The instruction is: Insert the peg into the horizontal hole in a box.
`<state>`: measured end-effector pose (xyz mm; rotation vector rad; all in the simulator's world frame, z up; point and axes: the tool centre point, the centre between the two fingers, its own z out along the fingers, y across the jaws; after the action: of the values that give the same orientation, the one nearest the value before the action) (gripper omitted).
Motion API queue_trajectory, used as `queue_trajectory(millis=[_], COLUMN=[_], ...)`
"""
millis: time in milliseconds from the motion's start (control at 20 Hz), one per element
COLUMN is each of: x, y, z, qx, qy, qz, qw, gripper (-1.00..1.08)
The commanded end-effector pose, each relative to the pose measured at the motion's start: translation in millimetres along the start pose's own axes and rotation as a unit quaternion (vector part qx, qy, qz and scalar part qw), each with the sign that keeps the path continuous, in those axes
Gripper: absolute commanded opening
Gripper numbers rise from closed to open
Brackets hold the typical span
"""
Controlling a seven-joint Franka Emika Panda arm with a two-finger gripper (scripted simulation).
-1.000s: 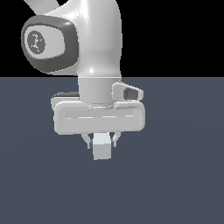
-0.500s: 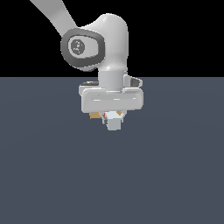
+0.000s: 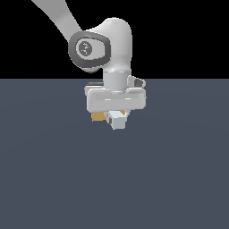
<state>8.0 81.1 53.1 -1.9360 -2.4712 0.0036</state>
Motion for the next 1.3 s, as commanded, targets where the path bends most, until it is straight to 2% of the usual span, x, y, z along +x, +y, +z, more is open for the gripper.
queue_trajectory(millis=[0,500,1000,1250], x=[-0.1,6.3,71.4,86.7], y=[0.9,1.7,0.9,1.1], z=[-0.9,-1.7,-2.6,-3.0], qx=[-0.001,-0.001,-0.002,-0.002], qy=[0.0,0.0,0.0,0.0], qz=[0.0,-0.001,-0.001,-0.001], qw=[1.0,1.0,1.0,1.0], gripper=[-1.0,-1.0,-1.0,-1.0])
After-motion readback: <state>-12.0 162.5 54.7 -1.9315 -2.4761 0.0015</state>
